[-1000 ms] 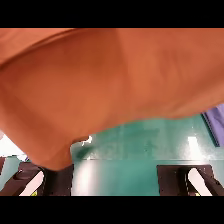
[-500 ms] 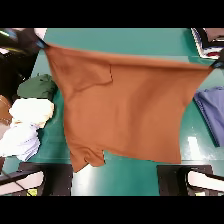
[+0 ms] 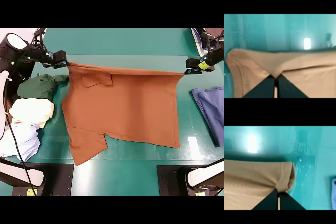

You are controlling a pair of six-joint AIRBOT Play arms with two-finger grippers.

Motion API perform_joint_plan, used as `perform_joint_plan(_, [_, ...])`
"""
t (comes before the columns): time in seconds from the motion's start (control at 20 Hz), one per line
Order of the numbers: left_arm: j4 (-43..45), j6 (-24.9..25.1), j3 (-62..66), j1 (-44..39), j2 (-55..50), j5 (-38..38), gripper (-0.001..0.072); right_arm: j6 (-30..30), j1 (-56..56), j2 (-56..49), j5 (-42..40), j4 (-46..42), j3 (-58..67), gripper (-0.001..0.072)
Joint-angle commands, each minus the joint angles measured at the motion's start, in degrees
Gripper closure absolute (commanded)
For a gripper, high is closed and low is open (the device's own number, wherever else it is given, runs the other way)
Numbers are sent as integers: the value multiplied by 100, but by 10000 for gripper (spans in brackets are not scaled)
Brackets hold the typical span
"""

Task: Fold the shirts.

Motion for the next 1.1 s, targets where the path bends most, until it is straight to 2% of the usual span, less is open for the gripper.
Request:
perform_joint_plan(0.0, [505, 319, -7, -2, -144, -772, 681, 13, 28, 103, -15, -22, -369, 700])
perform_joint_plan(0.1, [728, 326, -247, -2, -144, -1054, 681, 81, 96, 424, -243, -22, -1187, 699])
perform_joint_plan(0.25, [662, 323, -905, -9, -144, -673, 681, 98, 319, 754, -850, -11, -2282, 698])
perform_joint_plan(0.35, [664, 269, -1261, -9, -144, -487, 670, 116, 457, 809, -911, 13, -2616, 695])
perform_joint_plan(0.4, [669, 188, -1370, -7, -144, -490, 387, 111, 483, 809, -863, 168, -2697, 640])
perform_joint_plan(0.45, [671, 42, -1394, -7, -142, -531, 141, 111, 476, 813, -844, 391, -2734, 399])
perform_joint_plan(0.5, [667, -63, -1388, 17, -109, -695, 183, 111, 442, 815, -813, 605, -2726, 335])
perform_joint_plan(0.55, [667, -87, -1390, 46, -15, -916, 204, 87, 367, 872, -741, 918, -2756, 335])
perform_joint_plan(0.7, [935, -85, -1792, 46, 752, -1335, 204, -297, 157, 1379, -595, 1679, -3265, 336])
perform_joint_plan(0.85, [1056, -92, -3132, 44, 1943, -1349, 204, -404, -13, 2387, -616, 1786, -4308, 336])
perform_joint_plan(1.05, [901, -361, -5318, 26, 3390, -1316, 204, -404, -175, 3523, -691, 1784, -5241, 336])
